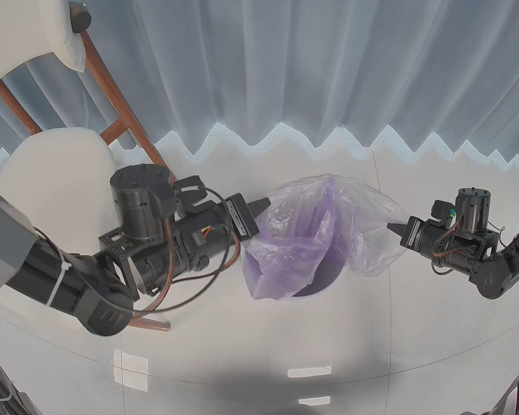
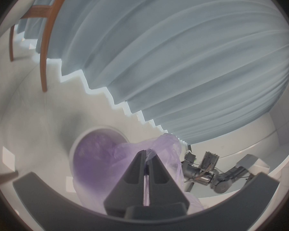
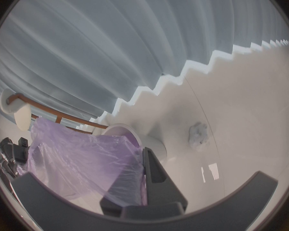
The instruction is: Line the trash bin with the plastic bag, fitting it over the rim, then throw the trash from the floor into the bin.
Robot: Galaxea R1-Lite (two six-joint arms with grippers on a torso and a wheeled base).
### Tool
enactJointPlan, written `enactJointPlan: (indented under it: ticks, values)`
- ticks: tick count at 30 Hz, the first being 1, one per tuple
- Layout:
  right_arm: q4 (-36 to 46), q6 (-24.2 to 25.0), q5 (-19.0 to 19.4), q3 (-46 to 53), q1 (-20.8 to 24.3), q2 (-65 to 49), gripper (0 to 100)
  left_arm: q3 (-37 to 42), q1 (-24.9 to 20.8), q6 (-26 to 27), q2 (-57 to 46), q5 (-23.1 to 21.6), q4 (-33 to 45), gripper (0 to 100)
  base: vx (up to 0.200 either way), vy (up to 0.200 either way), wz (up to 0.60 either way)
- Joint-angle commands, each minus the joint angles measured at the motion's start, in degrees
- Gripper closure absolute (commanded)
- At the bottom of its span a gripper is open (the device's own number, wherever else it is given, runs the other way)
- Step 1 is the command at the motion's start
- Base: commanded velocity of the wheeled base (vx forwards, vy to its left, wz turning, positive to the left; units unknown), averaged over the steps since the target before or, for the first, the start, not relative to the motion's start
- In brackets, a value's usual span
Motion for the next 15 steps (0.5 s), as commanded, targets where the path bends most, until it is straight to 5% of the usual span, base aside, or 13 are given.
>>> enactJointPlan:
  ticks: [1, 7, 15]
  values:
    - [14.48, 2.94, 1.09, -12.83, 2.70, -2.91, 100, -10.18, 7.86, 6.83, 6.30, -5.40, 5.59, 100, 0.000, 0.000, 0.00]
    - [16.94, 3.81, 0.82, -21.97, 6.22, 4.04, 100, -18.97, 6.98, 7.00, 15.44, -3.47, 5.59, 100, 0.000, 0.000, 0.00]
    - [17.29, 4.08, 0.30, -24.69, 9.99, 9.75, 100, -25.39, 0.22, 6.65, 24.31, 1.10, 5.15, 100, 0.000, 0.000, 0.00]
